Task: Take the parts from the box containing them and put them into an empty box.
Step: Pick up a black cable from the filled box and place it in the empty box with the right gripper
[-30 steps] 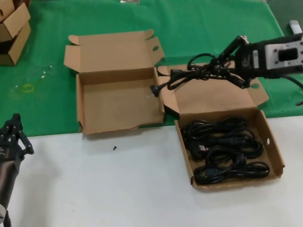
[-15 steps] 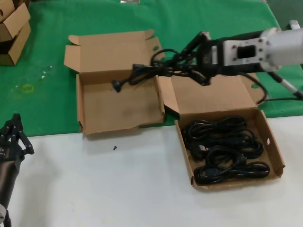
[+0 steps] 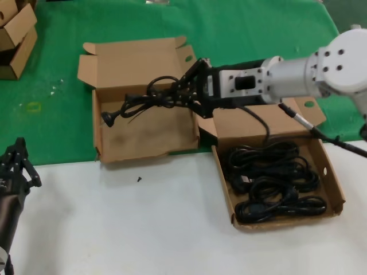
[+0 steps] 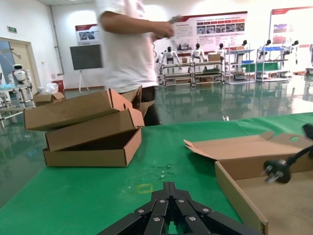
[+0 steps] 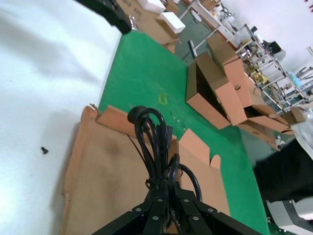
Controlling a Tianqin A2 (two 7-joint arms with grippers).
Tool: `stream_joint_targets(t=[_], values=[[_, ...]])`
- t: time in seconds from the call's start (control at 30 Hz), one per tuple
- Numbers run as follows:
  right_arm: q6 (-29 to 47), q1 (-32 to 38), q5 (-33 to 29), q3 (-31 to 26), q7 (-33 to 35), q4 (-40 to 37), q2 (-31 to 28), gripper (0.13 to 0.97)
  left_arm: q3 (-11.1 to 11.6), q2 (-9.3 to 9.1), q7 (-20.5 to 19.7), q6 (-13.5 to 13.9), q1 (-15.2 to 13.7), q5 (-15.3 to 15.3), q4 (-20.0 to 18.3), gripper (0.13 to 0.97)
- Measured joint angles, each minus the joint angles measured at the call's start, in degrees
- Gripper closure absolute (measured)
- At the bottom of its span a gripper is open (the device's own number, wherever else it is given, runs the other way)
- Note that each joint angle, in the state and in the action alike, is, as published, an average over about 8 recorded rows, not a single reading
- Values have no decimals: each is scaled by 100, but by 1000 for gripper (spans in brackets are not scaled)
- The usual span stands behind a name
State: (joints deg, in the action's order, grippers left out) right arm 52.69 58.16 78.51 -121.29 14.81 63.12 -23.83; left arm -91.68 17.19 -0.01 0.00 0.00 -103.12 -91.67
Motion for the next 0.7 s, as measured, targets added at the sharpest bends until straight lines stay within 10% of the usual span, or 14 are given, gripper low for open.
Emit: stream_joint_targets(t=[0.7], values=[[-833,338,230,-9,1891,-2387,1227,937,0,0,0,0,0,0,0,955]])
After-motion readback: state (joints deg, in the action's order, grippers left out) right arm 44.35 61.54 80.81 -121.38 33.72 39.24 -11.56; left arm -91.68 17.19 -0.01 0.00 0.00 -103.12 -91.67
